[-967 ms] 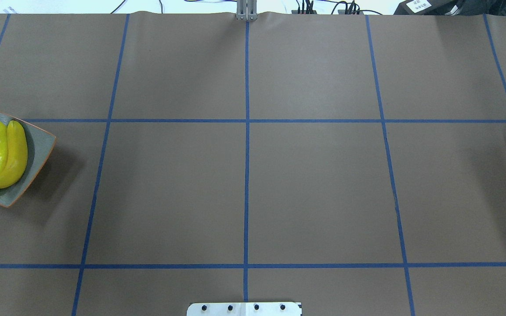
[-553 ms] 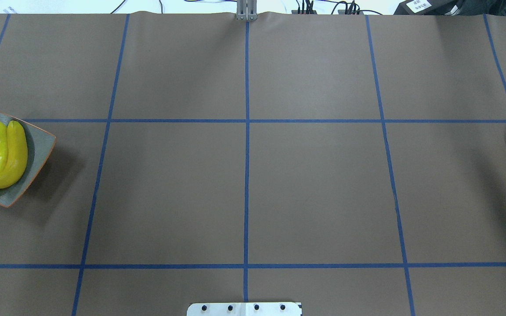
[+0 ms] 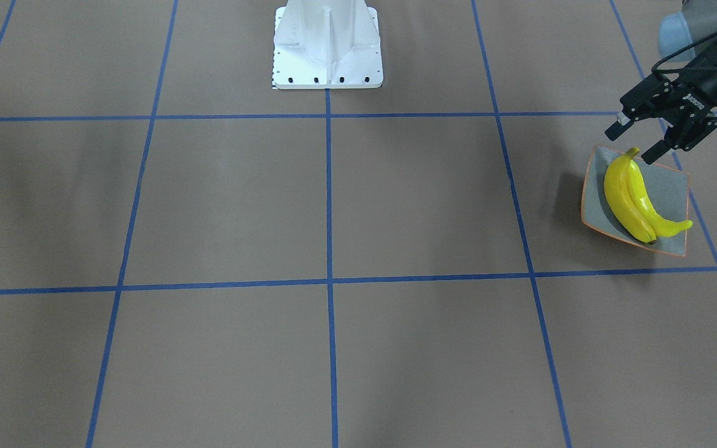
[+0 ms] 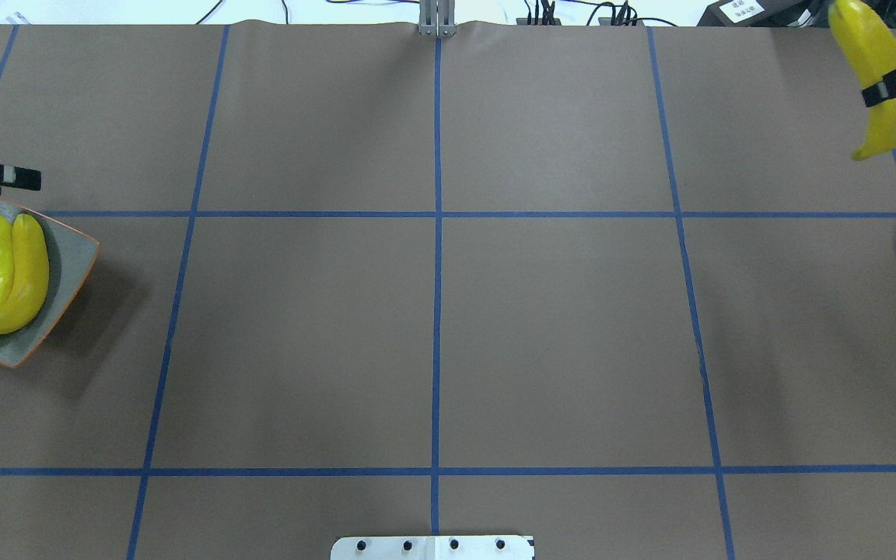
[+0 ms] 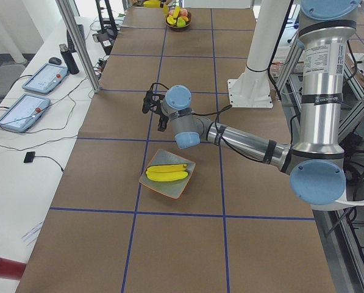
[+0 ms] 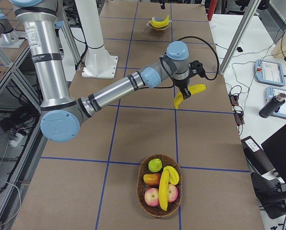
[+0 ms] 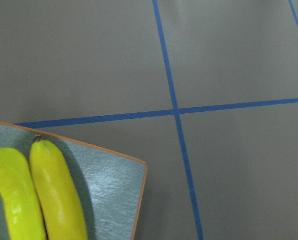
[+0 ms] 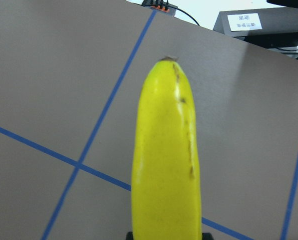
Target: Transfer all bananas from basket to plate
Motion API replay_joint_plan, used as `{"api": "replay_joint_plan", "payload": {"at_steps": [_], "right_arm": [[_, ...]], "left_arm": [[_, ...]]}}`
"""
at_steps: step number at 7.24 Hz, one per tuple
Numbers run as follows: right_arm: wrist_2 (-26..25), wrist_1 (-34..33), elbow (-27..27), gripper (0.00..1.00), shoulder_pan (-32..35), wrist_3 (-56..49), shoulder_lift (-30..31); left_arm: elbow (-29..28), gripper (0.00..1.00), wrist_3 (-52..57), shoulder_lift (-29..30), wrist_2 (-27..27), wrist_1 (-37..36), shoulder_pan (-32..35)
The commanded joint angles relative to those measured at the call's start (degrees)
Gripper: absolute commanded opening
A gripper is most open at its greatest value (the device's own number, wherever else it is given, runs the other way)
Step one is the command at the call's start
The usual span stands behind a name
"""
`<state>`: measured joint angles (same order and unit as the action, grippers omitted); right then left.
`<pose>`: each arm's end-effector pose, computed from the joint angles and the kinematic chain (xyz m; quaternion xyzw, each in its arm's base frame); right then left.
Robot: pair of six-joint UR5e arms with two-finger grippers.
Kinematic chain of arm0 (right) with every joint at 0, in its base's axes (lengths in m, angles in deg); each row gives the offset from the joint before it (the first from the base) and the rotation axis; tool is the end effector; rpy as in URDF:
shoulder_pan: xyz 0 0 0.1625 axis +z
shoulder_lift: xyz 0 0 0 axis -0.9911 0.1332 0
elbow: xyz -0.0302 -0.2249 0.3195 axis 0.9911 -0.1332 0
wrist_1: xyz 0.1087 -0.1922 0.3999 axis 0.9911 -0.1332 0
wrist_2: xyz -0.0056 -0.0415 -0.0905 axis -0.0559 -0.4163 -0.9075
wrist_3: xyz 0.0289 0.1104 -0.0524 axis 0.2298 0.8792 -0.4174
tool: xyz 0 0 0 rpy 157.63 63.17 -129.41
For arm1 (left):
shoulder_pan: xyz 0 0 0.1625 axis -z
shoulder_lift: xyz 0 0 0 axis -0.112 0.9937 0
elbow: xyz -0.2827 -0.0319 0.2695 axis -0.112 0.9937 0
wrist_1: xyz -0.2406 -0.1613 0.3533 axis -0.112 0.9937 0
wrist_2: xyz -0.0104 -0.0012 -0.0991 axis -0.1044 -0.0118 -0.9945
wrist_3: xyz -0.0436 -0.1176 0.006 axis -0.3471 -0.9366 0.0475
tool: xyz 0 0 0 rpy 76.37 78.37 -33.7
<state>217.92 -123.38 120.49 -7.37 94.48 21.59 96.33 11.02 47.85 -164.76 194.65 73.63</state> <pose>-0.1103 -0.5870 0.3105 0.2071 -0.4308 -0.1060 0.8719 0.1688 -0.5056 0.3441 0.1915 0.6130 -0.0132 0.7664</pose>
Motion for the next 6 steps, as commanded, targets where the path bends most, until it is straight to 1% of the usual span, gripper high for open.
{"api": "replay_joint_plan", "payload": {"at_steps": [1,2,4,5,6], "right_arm": [[-0.59,0.23,0.39,0.00,-8.49,13.36,-9.27],[-3.20,1.54,0.39,0.00,-12.70,18.73,-12.97],[-10.05,11.25,0.30,0.00,-20.79,28.24,-14.84],[-12.78,14.70,0.30,0.00,-24.49,29.93,-15.20],[-15.42,17.08,0.30,0.00,-27.74,31.34,-15.81]], "left_arm": [[-1.00,1.00,-10.78,10.60,0.32,1.81,-3.45],[-1.27,1.00,-15.62,14.13,0.50,1.72,-4.70],[-2.06,1.00,-22.23,19.76,0.67,1.64,-7.33],[-2.67,1.00,-23.13,22.22,0.93,1.55,-10.57],[-3.98,1.00,-23.14,25.20,3.63,1.81,-11.64]]}}
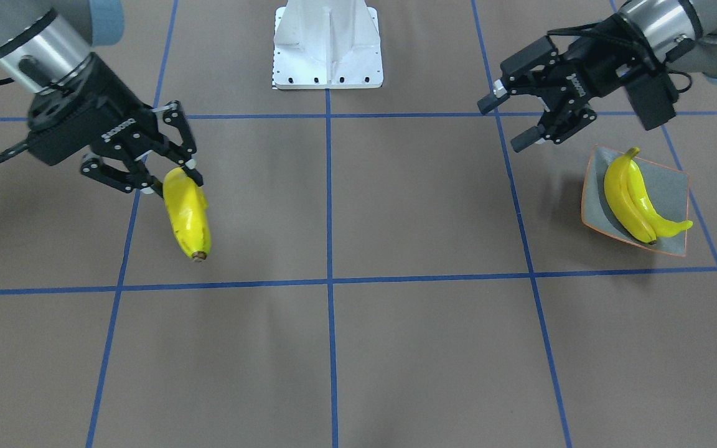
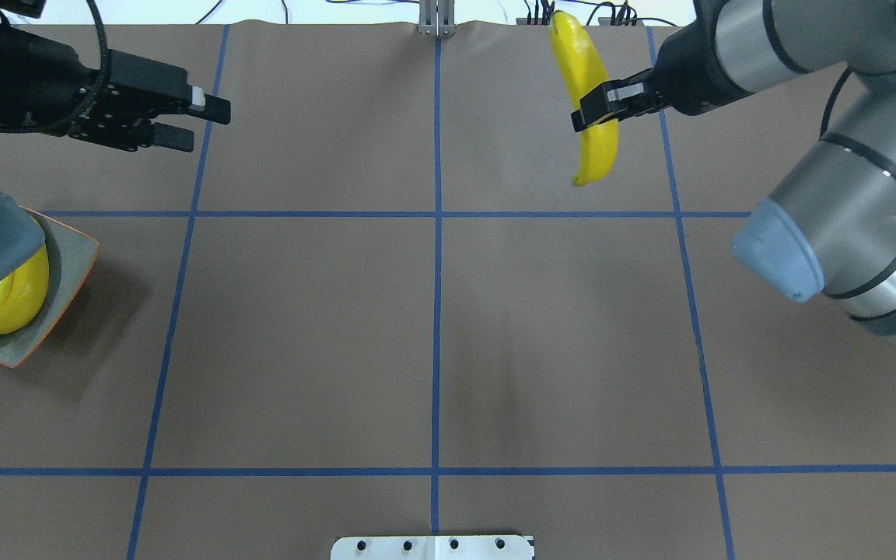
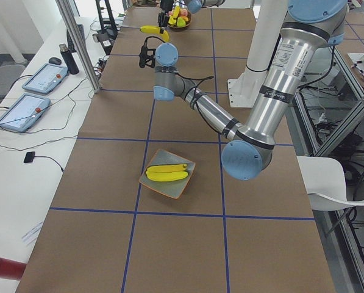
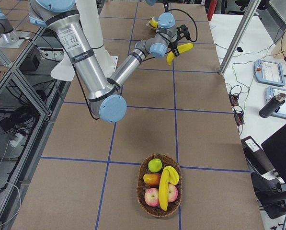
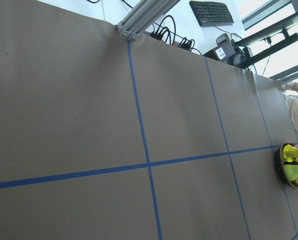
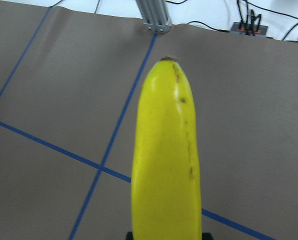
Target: Transfer all bananas from basket to plate
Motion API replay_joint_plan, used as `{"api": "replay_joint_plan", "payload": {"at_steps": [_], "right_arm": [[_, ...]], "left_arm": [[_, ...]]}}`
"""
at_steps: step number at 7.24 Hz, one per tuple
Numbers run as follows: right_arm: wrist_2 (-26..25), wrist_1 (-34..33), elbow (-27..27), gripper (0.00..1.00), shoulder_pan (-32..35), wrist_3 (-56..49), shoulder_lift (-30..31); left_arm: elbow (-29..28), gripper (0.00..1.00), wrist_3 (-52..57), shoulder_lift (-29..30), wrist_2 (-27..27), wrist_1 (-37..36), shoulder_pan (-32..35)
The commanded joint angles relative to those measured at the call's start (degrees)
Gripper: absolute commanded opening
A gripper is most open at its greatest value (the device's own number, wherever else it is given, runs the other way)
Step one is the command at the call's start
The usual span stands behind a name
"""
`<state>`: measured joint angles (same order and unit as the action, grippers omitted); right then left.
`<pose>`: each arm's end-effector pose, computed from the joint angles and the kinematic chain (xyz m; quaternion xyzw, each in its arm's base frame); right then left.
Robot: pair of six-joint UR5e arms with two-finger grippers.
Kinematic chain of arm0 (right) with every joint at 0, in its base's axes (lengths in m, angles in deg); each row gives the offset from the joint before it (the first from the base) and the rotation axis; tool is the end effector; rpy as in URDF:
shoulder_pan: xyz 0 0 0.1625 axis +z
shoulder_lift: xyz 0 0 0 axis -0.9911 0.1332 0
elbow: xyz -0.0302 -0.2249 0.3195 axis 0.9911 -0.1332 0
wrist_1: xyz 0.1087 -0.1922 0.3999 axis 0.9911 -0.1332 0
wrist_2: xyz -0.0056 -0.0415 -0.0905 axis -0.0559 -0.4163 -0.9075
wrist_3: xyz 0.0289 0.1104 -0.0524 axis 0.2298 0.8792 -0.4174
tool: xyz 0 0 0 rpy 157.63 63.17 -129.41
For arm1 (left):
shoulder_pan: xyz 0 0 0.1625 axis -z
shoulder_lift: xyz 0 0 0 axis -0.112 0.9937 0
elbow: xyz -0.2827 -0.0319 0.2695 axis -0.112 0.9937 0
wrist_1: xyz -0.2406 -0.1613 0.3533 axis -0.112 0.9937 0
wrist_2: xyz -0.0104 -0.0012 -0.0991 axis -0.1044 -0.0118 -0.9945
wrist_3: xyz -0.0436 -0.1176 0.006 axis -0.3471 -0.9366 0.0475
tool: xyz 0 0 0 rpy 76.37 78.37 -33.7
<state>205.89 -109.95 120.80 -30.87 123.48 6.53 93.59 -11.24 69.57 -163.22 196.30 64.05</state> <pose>-0.3316 -0.5230 0.1247 0.2455 -0.5399 -0.0973 0.7992 0.2738 -0.5114 0.1521 0.1305 0.7184 -0.0104 0.6832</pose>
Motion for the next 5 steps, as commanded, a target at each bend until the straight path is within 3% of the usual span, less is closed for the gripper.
{"api": "replay_joint_plan", "payload": {"at_steps": [1,5], "right_arm": [[-5.76,7.51,-0.09,0.00,-7.50,3.22,-0.76],[-19.30,13.96,0.87,0.00,-20.61,7.10,-2.76]], "left_arm": [[-1.34,1.00,-0.97,4.30,4.04,0.16,-3.38],[-1.60,1.00,-6.24,6.24,9.40,0.25,-4.96]]}}
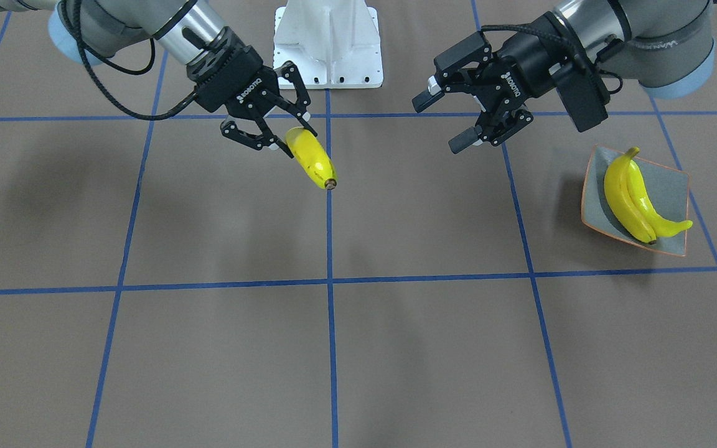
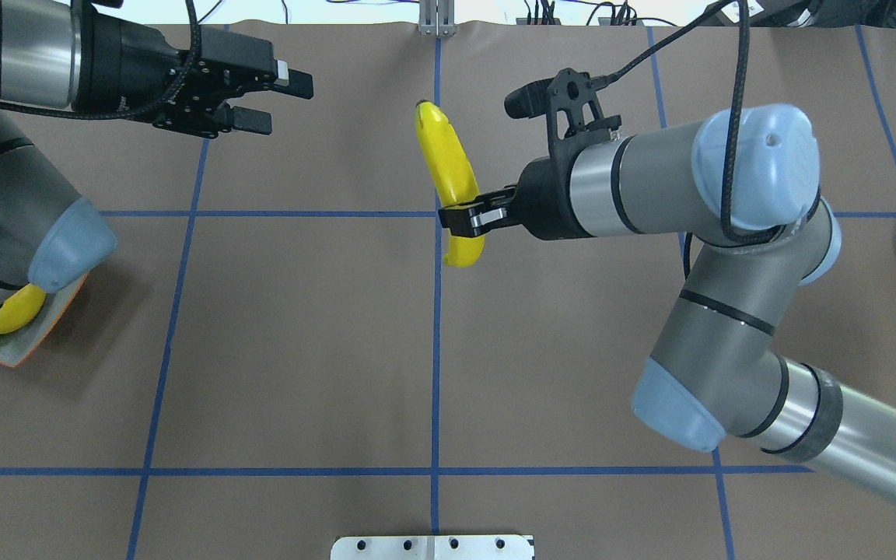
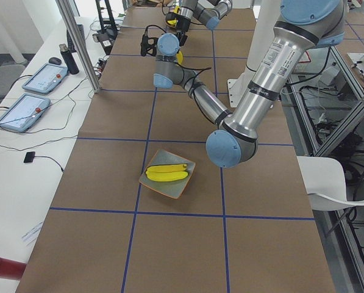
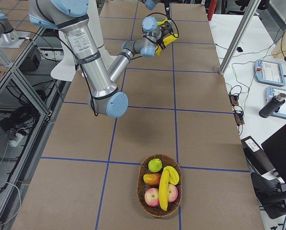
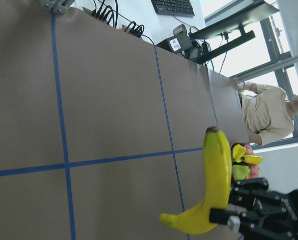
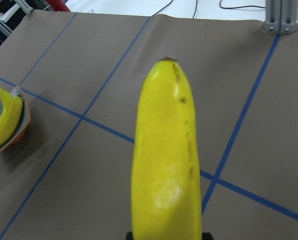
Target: Transfer all bananas from basket to plate
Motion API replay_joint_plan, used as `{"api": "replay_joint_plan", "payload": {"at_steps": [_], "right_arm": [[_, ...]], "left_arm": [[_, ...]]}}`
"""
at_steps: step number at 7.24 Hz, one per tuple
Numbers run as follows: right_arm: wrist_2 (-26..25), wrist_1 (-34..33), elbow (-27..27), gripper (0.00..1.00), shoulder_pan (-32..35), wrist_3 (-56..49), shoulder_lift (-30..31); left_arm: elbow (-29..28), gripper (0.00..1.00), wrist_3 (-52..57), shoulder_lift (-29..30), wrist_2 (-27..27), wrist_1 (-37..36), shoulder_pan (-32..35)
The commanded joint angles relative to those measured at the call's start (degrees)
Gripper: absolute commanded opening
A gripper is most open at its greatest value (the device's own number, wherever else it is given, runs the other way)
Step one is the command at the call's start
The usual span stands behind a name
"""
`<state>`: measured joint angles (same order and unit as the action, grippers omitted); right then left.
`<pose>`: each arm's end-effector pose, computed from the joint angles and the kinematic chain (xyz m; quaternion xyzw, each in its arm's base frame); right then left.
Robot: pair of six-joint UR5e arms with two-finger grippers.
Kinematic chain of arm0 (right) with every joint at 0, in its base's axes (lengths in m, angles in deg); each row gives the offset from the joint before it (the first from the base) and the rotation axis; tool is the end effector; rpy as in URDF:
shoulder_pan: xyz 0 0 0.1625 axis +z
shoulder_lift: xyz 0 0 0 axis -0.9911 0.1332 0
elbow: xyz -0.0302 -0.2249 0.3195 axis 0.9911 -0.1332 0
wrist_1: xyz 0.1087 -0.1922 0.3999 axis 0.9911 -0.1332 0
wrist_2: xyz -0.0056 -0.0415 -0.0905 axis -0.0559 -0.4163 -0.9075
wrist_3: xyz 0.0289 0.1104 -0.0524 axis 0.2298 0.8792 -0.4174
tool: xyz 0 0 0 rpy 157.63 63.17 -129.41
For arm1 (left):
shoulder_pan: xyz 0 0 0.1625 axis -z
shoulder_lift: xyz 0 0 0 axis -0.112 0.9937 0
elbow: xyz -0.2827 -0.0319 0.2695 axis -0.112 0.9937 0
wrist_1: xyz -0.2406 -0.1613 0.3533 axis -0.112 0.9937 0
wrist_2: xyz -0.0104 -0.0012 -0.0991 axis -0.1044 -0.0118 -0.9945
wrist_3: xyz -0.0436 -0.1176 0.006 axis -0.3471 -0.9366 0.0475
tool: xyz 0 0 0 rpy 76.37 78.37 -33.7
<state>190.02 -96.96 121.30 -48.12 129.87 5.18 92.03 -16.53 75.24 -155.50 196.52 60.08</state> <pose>-0.4480 -0.4232 0.0798 0.2974 -0.6034 -0.1088 0.7319 0.3092 -0.5131 0.1034 0.1369 0.7402 -0.0477 0.6565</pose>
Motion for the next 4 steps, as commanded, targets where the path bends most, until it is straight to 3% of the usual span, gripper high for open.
{"api": "replay_joint_plan", "payload": {"at_steps": [1,4], "right_arm": [[-7.11,0.97,0.38,0.00,-6.24,1.49,-2.64],[-8.11,0.97,1.77,0.00,-6.80,2.55,-4.33]], "left_arm": [[0.04,1.00,-0.96,1.44,5.61,0.03,-3.70],[0.48,1.00,-1.92,1.36,6.96,0.12,-5.57]]}}
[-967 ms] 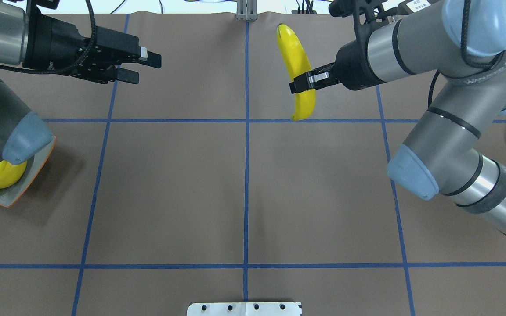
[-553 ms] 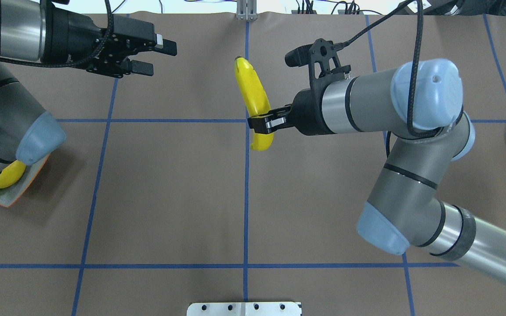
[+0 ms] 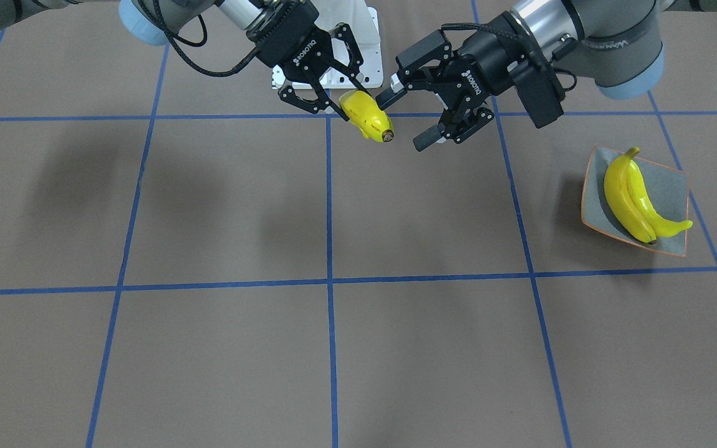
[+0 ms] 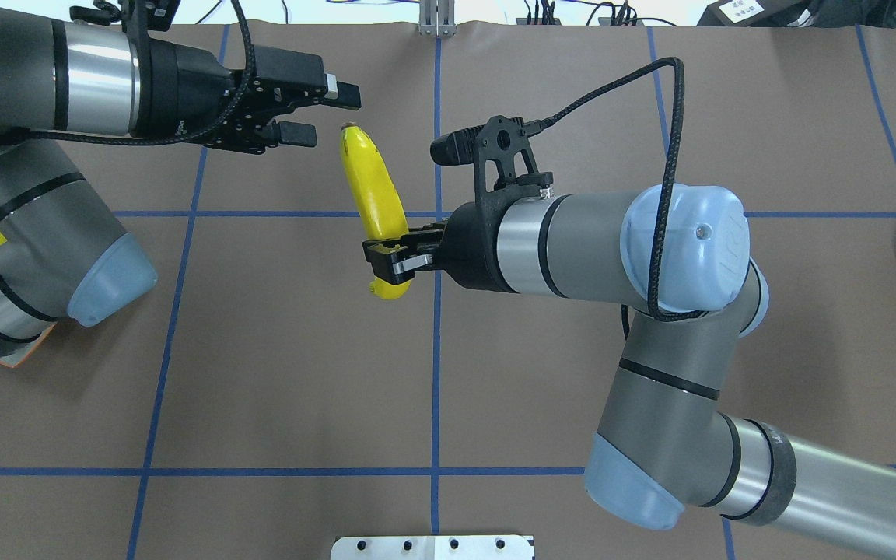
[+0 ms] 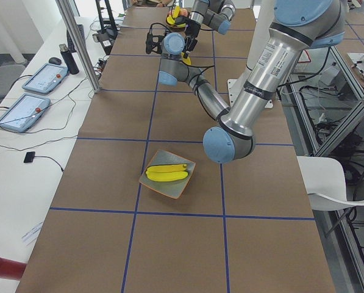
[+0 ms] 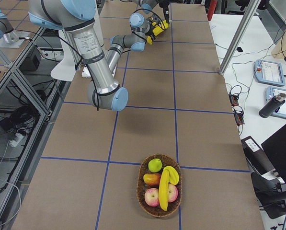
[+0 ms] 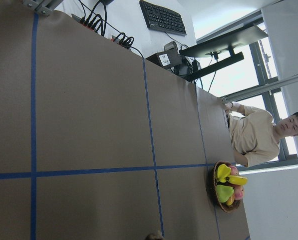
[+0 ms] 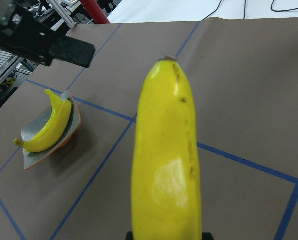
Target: Transfer all bananas from basket to plate
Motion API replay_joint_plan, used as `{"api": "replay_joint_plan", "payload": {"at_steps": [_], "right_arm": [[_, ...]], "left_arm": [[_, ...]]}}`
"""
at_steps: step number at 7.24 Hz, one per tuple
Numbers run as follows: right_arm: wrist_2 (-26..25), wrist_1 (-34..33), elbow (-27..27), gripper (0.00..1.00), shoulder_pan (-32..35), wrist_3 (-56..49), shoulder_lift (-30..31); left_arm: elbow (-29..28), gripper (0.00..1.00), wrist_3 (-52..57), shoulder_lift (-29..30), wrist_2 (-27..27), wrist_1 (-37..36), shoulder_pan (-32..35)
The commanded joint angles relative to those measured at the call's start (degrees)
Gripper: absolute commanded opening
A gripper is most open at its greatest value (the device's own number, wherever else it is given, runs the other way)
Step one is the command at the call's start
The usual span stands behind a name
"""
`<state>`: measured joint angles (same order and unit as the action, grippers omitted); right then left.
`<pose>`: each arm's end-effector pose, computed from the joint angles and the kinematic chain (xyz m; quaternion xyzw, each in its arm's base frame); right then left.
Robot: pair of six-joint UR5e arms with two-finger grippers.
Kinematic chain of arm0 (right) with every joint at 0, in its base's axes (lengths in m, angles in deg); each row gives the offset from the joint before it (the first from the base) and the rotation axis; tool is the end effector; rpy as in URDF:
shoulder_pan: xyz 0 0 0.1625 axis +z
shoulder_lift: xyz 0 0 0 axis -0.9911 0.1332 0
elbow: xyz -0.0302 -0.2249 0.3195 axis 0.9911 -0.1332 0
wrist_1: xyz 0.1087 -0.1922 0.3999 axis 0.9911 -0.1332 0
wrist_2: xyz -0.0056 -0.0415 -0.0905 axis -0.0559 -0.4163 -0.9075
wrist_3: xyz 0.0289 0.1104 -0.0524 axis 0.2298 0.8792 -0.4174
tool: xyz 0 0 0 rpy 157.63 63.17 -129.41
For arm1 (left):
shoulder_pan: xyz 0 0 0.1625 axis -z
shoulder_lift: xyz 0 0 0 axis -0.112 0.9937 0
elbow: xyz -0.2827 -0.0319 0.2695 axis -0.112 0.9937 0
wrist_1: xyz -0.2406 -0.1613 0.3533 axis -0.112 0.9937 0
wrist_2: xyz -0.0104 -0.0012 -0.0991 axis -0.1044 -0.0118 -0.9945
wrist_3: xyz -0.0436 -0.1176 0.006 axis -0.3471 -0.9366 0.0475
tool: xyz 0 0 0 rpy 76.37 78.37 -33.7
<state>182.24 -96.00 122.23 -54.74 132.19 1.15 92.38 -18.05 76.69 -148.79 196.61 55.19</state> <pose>-0.4749 -0.3776 0.0291 0.3163 -0.6341 -0.0921 0.6996 0.3454 -0.4957 0.0841 0.1409 0.7525 -0.0641 0.6401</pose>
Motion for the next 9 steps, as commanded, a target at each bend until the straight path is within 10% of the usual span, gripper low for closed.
{"api": "replay_joint_plan", "payload": {"at_steps": [1,6,9], "right_arm": [[-0.33,0.10,1.03,0.00,-0.18,0.23,-0.39],[-1.21,1.15,0.77,0.00,-0.18,0.41,-1.62],[-1.21,1.24,0.77,0.00,-0.18,0.58,-1.62]], "left_arm": [[0.13,1.00,-0.40,-0.26,0.25,0.03,-1.12],[1.36,0.96,-0.40,-0.17,0.25,0.38,-2.79],[1.45,0.34,-0.40,-0.17,0.25,1.52,-3.50]]}}
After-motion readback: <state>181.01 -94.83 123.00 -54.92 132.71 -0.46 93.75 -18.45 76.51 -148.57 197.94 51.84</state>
